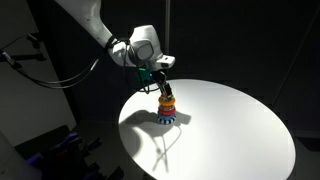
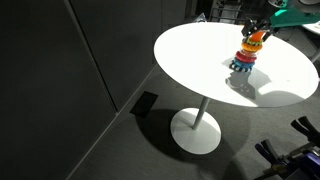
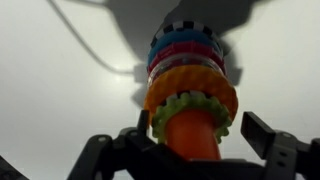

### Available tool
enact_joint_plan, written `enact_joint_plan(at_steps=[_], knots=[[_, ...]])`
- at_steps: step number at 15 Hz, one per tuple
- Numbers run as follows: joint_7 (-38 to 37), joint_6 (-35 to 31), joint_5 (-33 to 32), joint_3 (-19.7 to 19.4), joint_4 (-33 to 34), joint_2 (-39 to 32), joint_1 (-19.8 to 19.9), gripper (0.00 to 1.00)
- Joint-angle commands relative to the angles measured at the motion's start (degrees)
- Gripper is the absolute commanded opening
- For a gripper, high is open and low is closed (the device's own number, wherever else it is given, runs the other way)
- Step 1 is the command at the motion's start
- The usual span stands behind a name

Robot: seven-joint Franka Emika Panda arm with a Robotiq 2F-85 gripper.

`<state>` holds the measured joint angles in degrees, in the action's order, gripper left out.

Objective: Put the yellow ring on the table

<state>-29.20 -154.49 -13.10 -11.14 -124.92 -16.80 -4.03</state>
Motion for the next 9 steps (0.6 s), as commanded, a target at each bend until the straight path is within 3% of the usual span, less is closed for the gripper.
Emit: enact_joint_plan(at_steps=[1, 4, 9], knots=[[-2.35, -0.56, -1.51, -1.39, 1.45, -1.18, -1.33, 0.68], [-2.65, -0.20, -1.16, -1.57, 1.42, -0.56, -1.68, 0.49], [-2.43, 1.10, -1.13, -1.81, 0.91, 1.91, -1.66, 0.49]])
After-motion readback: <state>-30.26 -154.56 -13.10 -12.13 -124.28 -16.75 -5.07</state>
